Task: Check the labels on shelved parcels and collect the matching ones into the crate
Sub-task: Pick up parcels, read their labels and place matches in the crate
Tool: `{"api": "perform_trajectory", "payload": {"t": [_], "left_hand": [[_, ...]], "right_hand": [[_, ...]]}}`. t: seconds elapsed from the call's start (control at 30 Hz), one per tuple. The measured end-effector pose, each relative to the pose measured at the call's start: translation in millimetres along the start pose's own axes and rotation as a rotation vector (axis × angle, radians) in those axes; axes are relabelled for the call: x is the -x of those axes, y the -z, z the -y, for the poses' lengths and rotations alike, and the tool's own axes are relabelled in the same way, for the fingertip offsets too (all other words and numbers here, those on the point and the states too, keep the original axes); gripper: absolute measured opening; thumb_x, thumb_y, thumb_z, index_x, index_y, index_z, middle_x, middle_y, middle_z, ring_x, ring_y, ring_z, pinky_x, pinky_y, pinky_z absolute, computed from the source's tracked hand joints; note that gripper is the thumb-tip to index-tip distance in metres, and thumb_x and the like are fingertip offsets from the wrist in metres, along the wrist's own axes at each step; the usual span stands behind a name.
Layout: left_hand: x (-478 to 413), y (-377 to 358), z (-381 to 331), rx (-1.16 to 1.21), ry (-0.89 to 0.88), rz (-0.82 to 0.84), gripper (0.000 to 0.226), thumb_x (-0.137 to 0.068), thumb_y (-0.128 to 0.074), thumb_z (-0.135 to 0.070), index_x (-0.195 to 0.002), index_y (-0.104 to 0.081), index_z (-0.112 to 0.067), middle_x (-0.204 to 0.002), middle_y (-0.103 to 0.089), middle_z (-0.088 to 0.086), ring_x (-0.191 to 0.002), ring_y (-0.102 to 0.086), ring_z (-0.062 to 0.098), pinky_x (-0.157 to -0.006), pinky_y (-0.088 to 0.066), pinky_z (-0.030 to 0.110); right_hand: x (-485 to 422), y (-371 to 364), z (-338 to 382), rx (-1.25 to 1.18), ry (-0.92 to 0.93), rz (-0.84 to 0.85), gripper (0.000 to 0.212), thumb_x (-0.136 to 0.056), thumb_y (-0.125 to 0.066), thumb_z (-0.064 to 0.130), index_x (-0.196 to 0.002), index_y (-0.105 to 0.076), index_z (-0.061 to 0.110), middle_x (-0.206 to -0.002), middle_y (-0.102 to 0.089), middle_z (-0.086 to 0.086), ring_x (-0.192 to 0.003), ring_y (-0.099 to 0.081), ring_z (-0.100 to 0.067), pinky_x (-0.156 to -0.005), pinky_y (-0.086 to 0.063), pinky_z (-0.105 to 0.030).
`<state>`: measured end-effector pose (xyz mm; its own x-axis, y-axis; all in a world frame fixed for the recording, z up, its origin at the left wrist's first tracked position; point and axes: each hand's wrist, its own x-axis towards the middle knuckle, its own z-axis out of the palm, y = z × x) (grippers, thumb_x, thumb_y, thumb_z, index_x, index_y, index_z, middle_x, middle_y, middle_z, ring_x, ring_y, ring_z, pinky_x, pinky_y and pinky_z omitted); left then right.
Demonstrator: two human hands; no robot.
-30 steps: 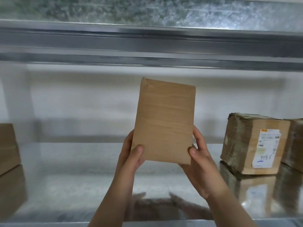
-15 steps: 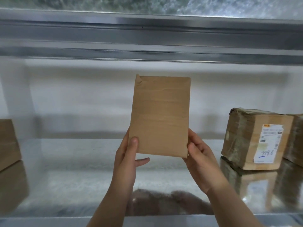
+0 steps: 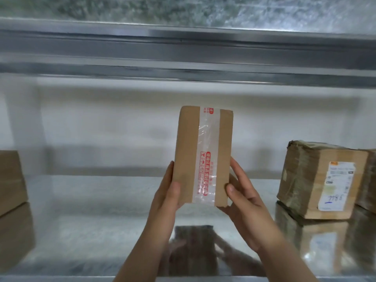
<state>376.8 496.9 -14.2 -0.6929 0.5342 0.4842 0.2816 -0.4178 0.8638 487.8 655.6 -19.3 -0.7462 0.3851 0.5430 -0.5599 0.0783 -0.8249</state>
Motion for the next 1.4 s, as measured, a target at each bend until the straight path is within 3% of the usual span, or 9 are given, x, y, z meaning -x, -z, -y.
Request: {"api": "perform_trajectory", "payload": {"t": [0.23, 0.33, 0.57, 0.73, 0.93, 1.07, 1.17, 1.27, 1.4], "left_hand": [[0.9, -2.7, -4.7, -0.017, -0.077, 0.043, 0.061, -0.094, -0.053, -0.044, -0.153, -0.041, -0.043, -0.139, -0.063, -0.025, -0.127, -0.063, 0.002, -0.11, -0.051, 0.035], [1.7, -3.9, -6.5, -0.004, -0.088, 0.039, 0.059, -0.093, -0.051, -0.038, -0.152, -0.044, -0.037, -0.135, -0.067, -0.02, -0.124, -0.065, 0.005, -0.104, -0.054, 0.028], [2.9, -4.8, -7.9, 0.025, -0.068, -0.003, 0.05, -0.089, -0.054, -0.034, -0.138, -0.051, -0.043, -0.121, -0.072, -0.026, -0.113, -0.069, -0.002, -0.081, -0.055, 0.012], [-0.7, 3.4, -0.1, -0.067, -0.029, -0.02, 0.052, -0.089, -0.063, -0.038, -0.14, -0.054, -0.042, -0.128, -0.07, -0.018, -0.118, -0.067, 0.005, -0.094, -0.055, 0.027], [-15.0, 11.5, 3.6, 0.014, -0.025, -0.1, 0.066, -0.063, -0.05, -0.009, -0.125, -0.068, -0.024, -0.131, -0.071, 0.002, -0.121, -0.065, 0.023, -0.093, -0.05, 0.043], [-16.5, 6.0, 3.0, 0.148, 0.1, -0.15, 0.034, -0.083, -0.055, -0.045, -0.1, -0.069, -0.019, -0.121, -0.073, 0.007, -0.114, -0.068, 0.022, -0.084, -0.053, 0.035], [-28.6, 2.3, 12.2, 0.05, 0.198, -0.123, 0.034, -0.102, -0.052, -0.044, -0.086, -0.07, -0.02, -0.088, -0.075, 0.005, -0.104, -0.072, 0.036, -0.093, -0.059, 0.052], [-42.4, 7.6, 20.7, -0.003, 0.185, -0.117, 0.021, -0.108, -0.045, -0.017, -0.096, -0.06, -0.009, -0.061, -0.066, -0.006, -0.059, -0.071, 0.019, -0.048, -0.055, 0.03], [-34.6, 2.1, 14.4, -0.062, 0.157, -0.086, 0.032, -0.109, -0.042, -0.039, -0.115, -0.061, -0.013, -0.076, -0.074, -0.012, -0.079, -0.076, 0.015, -0.062, -0.053, 0.021]], "right_hand": [[2.2, -2.6, 0.2, 0.054, 0.048, -0.003, 0.07, -0.091, -0.074, 0.038, -0.156, -0.046, 0.038, -0.158, -0.052, 0.01, -0.149, -0.047, -0.019, -0.121, -0.037, -0.059], [2.1, -3.3, 2.1, 0.094, 0.049, 0.01, 0.085, -0.082, -0.083, 0.054, -0.157, -0.045, 0.038, -0.161, -0.049, 0.008, -0.153, -0.041, -0.021, -0.124, -0.031, -0.061], [3.5, -2.5, 5.8, 0.102, 0.011, 0.006, 0.089, -0.083, -0.083, 0.052, -0.16, -0.041, 0.033, -0.162, -0.048, 0.005, -0.153, -0.04, -0.022, -0.124, -0.031, -0.062], [2.0, -2.7, 6.5, 0.071, 0.005, -0.084, 0.061, -0.092, -0.066, 0.049, -0.147, -0.057, 0.025, -0.146, -0.064, -0.001, -0.138, -0.059, -0.021, -0.118, -0.04, -0.062], [-0.4, -2.3, 3.9, 0.138, 0.016, -0.161, 0.083, -0.073, -0.059, 0.092, -0.122, -0.069, 0.027, -0.14, -0.067, -0.005, -0.14, -0.054, -0.024, -0.122, -0.031, -0.062], [-2.4, -0.4, 3.1, 0.115, -0.025, -0.167, 0.104, -0.058, -0.058, 0.101, -0.12, -0.067, 0.019, -0.128, -0.072, -0.006, -0.127, -0.063, -0.029, -0.113, -0.042, -0.063], [7.3, -2.8, 3.6, 0.049, -0.048, -0.14, 0.097, -0.065, -0.062, 0.096, -0.131, -0.066, 0.025, -0.132, -0.071, -0.01, -0.126, -0.065, -0.037, -0.106, -0.051, -0.062], [6.0, -13.8, 17.2, 0.074, -0.133, -0.086, 0.116, -0.053, -0.074, 0.092, -0.143, -0.06, 0.02, -0.13, -0.073, -0.013, -0.121, -0.07, -0.036, -0.1, -0.058, -0.052], [6.6, -18.8, 23.6, 0.098, -0.164, -0.086, 0.113, -0.056, -0.066, 0.095, -0.144, -0.059, 0.025, -0.13, -0.074, -0.008, -0.122, -0.07, -0.033, -0.102, -0.057, -0.049]]}}
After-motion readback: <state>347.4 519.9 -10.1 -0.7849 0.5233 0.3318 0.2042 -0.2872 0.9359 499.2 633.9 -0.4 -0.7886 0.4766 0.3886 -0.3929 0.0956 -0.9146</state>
